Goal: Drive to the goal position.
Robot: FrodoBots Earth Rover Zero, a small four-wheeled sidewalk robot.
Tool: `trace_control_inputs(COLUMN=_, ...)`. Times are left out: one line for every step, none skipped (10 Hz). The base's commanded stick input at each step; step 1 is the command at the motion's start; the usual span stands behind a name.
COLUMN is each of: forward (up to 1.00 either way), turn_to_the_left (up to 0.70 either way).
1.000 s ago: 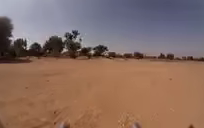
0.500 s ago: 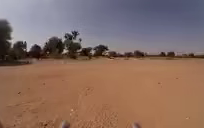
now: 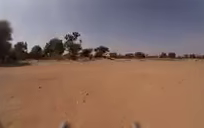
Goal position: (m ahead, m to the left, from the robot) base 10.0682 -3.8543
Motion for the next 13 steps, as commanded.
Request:
trace_control_inputs(forward=0.50, turn_to_the_left=0.00)
trace_control_inputs(forward=0.50, turn_to_the_left=0.00)
trace_control_inputs(forward=0.50, turn_to_the_left=0.00)
trace_control_inputs(forward=0.50, turn_to_the_left=0.00)
trace_control_inputs(forward=0.50, turn_to_the_left=0.00)
trace_control_inputs(forward=0.50, turn_to_the_left=0.00)
trace_control_inputs(forward=0.50, turn_to_the_left=0.00)
trace_control_inputs(forward=0.50, turn_to_the_left=0.00)
trace_control_inputs(forward=0.50, turn_to_the_left=0.00)
trace_control_inputs(forward=0.50, turn_to_the_left=0.00)
trace_control_inputs(forward=0.50, turn_to_the_left=0.00)
trace_control_inputs(forward=0.50, turn_to_the_left=0.00)
trace_control_inputs(forward=0.50, turn_to_the_left=0.00)
